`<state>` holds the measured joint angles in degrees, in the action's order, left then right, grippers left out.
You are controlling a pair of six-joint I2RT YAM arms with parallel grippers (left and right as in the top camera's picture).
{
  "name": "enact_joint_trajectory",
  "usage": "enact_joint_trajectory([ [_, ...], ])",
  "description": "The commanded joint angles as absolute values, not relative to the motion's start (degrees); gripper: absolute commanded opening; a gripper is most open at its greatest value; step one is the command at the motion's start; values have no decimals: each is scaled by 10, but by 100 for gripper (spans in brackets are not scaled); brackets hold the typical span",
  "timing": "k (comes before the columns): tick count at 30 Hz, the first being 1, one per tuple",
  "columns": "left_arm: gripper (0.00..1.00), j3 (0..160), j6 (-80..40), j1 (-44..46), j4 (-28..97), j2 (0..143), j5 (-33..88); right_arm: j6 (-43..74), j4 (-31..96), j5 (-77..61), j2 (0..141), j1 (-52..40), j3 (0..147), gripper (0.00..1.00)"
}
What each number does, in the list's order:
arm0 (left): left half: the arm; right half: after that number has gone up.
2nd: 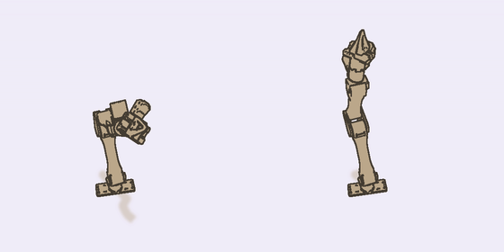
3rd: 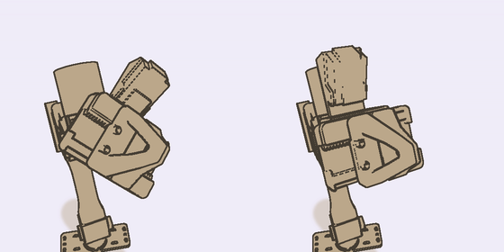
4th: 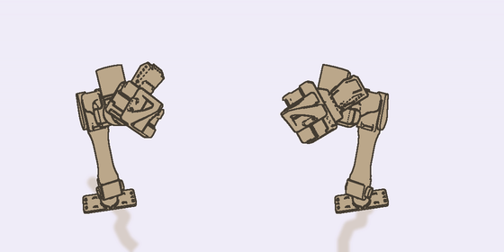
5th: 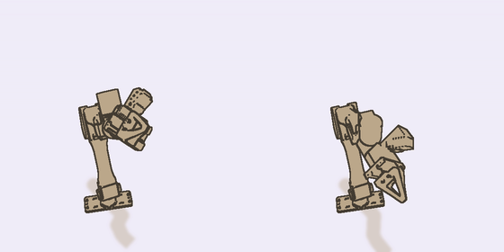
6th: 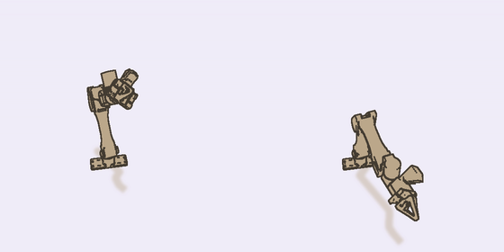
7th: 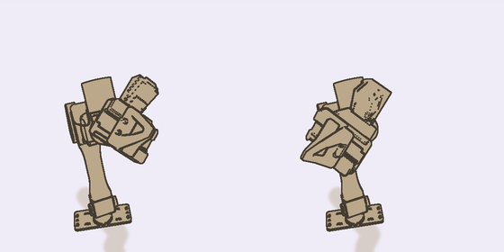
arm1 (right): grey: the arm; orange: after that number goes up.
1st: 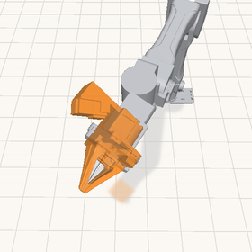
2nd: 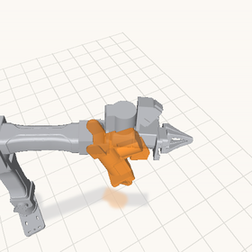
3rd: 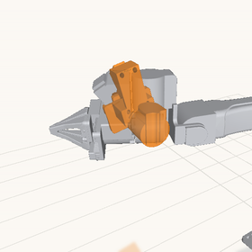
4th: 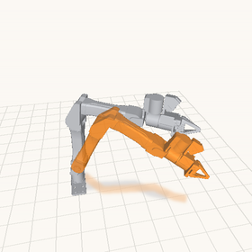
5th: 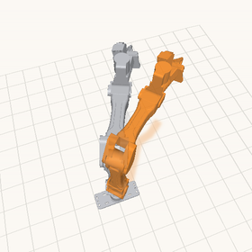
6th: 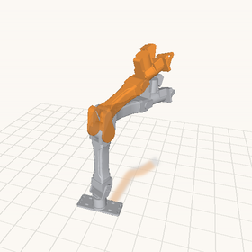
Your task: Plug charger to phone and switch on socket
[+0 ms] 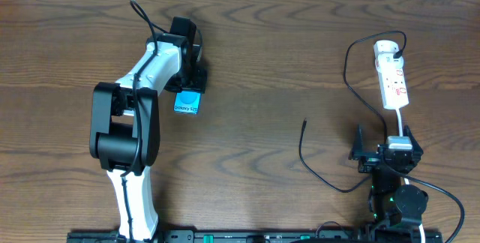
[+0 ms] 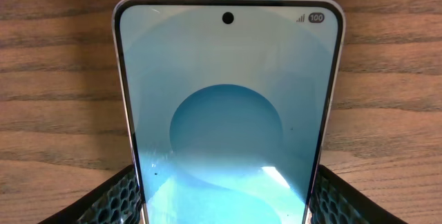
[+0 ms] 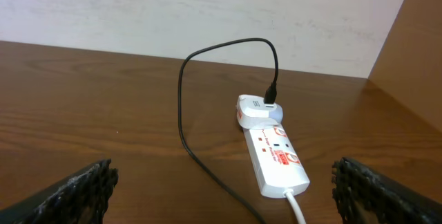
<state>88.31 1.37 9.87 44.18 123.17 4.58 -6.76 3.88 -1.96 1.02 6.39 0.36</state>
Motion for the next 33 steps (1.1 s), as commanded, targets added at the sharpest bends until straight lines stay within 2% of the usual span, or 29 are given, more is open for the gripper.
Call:
enact_joint_trajectory([
  [1,51,868,15,97,443,1244,49,-74,41,-25,9,56,3,99],
  [9,40,868,15,97,443,1244,49,-74,41,-25,9,56,3,99],
  [13,28,868,15,97,445,1244,49,-74,41,-25,9,56,3,99],
  [18,19,868,15,97,447,1243,49,-74,41,-25,9,56,3,99],
  [21,7,869,15,97,449,1243,49,-74,41,-25,9,56,3,99],
  [33,7,872,14,97,456,1243,49,-74,41,-25,9,56,3,99],
])
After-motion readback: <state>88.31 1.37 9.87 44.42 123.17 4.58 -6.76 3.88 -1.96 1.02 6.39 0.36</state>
